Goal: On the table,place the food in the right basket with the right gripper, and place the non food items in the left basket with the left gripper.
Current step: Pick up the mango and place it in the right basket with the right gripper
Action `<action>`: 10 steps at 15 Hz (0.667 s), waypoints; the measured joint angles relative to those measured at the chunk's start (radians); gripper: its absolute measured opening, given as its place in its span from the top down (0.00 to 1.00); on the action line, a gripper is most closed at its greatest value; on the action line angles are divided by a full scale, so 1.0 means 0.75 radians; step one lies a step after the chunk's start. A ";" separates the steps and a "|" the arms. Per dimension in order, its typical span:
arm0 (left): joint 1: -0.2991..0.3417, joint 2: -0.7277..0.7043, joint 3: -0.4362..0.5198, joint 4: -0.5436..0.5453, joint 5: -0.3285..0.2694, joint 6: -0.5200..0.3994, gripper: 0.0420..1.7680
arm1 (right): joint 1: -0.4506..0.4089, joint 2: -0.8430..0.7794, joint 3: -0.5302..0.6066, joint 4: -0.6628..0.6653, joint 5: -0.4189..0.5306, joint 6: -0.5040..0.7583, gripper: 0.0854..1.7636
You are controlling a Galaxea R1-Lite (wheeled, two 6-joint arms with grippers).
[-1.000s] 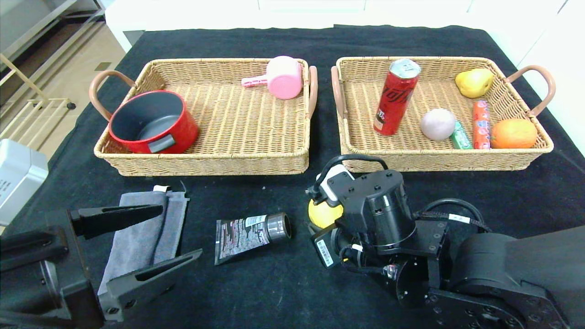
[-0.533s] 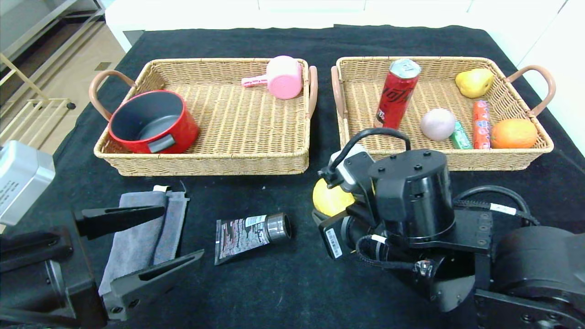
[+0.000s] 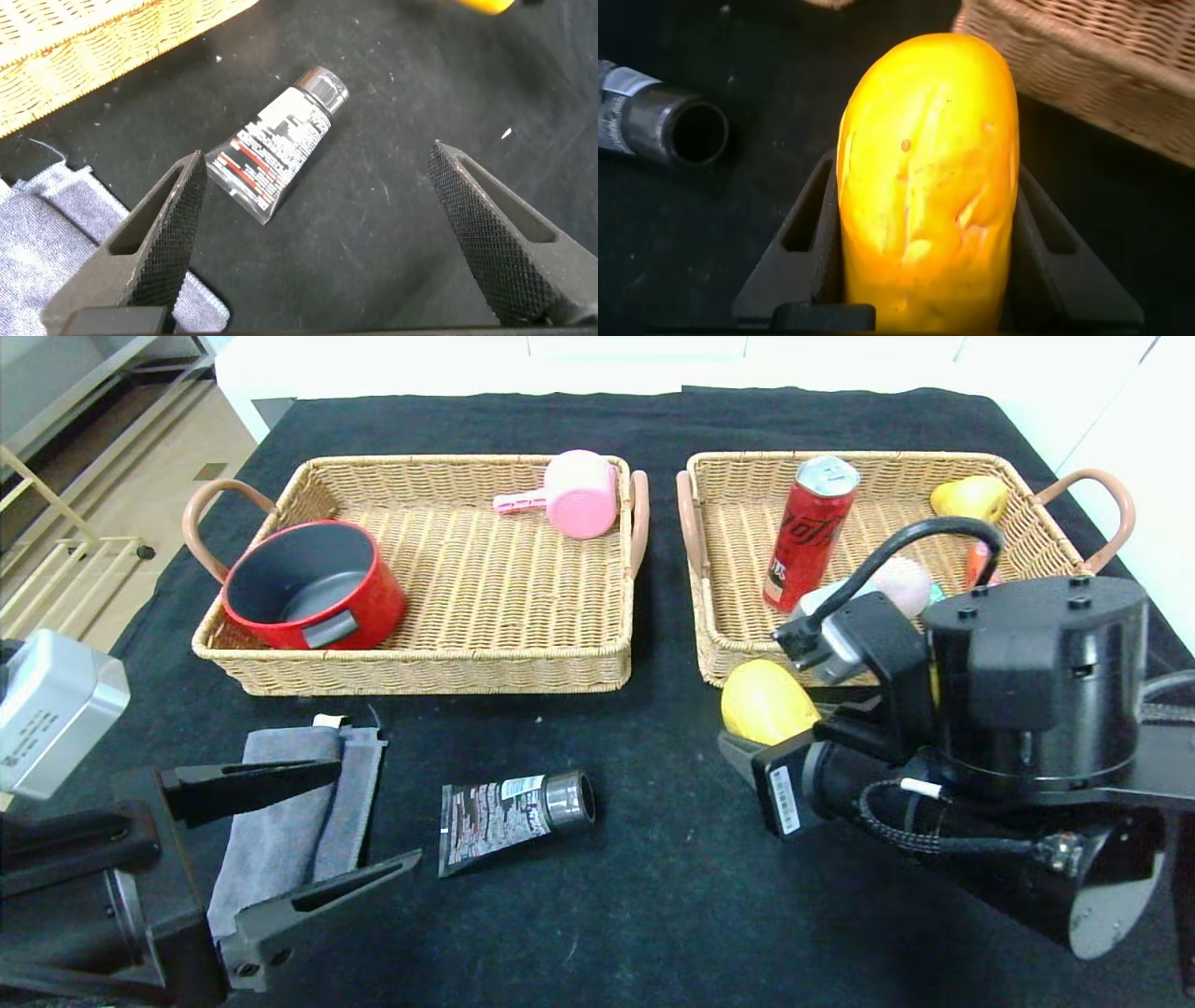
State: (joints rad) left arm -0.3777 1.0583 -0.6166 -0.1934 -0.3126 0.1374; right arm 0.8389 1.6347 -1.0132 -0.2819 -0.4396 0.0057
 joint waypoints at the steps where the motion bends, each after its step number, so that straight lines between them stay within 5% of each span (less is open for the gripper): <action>1: 0.000 0.001 0.000 -0.001 -0.001 0.000 0.03 | -0.027 -0.035 0.012 0.025 0.000 0.000 0.46; 10: 0.000 0.001 0.000 -0.002 0.000 0.002 0.03 | -0.329 -0.201 0.022 0.077 0.019 -0.004 0.46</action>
State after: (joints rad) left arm -0.3777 1.0594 -0.6166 -0.1947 -0.3126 0.1389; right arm 0.5926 1.4840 -0.9968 -0.2240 -0.4251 0.0028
